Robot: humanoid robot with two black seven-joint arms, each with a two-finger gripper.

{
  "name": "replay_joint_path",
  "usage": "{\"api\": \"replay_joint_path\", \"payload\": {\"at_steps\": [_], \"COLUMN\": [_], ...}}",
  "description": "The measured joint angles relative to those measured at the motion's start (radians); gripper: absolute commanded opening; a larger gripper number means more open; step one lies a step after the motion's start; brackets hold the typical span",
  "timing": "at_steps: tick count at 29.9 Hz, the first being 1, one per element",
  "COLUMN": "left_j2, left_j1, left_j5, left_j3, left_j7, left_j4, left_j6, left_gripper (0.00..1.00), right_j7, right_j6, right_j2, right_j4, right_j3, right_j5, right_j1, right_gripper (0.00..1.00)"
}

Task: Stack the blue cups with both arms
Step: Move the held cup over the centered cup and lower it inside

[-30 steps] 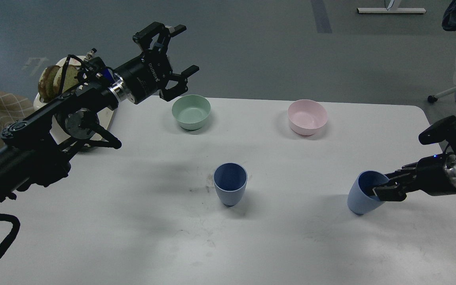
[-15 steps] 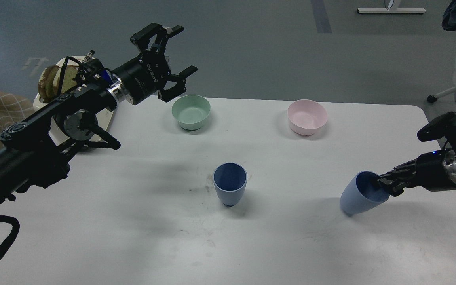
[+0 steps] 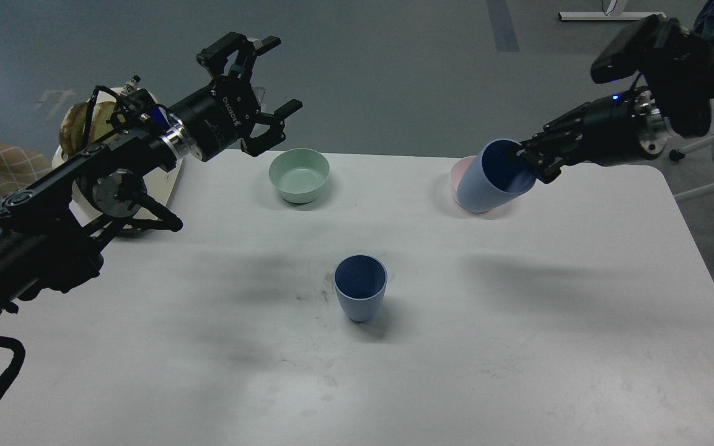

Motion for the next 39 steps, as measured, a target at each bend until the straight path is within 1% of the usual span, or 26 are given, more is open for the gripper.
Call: {"api": "replay_joint_path", "payload": {"at_steps": [6,11,16,24,30,39], "left_j2": [0.014,0.015,0.015,0.016,0.026,0.029], "left_j1": [0.004,0.006,0.007,0.011,0.013,0.014], "left_j5": [0.000,0.000,0.000,0.000,0.000,0.000], "left_j3": [-0.005,-0.014,-0.016,-0.018,-0.019,-0.025], "left_j7": [0.000,-0.001,-0.002,-0.002,-0.002,-0.002], "left_j4": [0.000,0.000,0.000,0.000,0.000,-0.001], "left_j6": [0.000,0.000,0.000,0.000,0.000,0.000], "left_gripper": [0.98,0.98,0.98,0.98,0.98,0.98], "right_j7": [0.000,0.000,0.000,0.000,0.000,0.000], "right_j6": [0.000,0.000,0.000,0.000,0.000,0.000], "right_j2": [0.177,0.276,0.348,0.408,0.430,0.437], "right_j4": [-0.006,-0.007,-0.006,-0.019,-0.047,-0.050], "right_j3": [-0.078,-0.112,-0.145,-0.187,-0.190,-0.195], "right_j5": [0.043,0.112,0.135,0.137,0.138,0.138], "right_j1": [0.076,0.125,0.148,0.150,0.148,0.148], "right_gripper": [0.00,0.00,0.00,0.00,0.00,0.00]}}
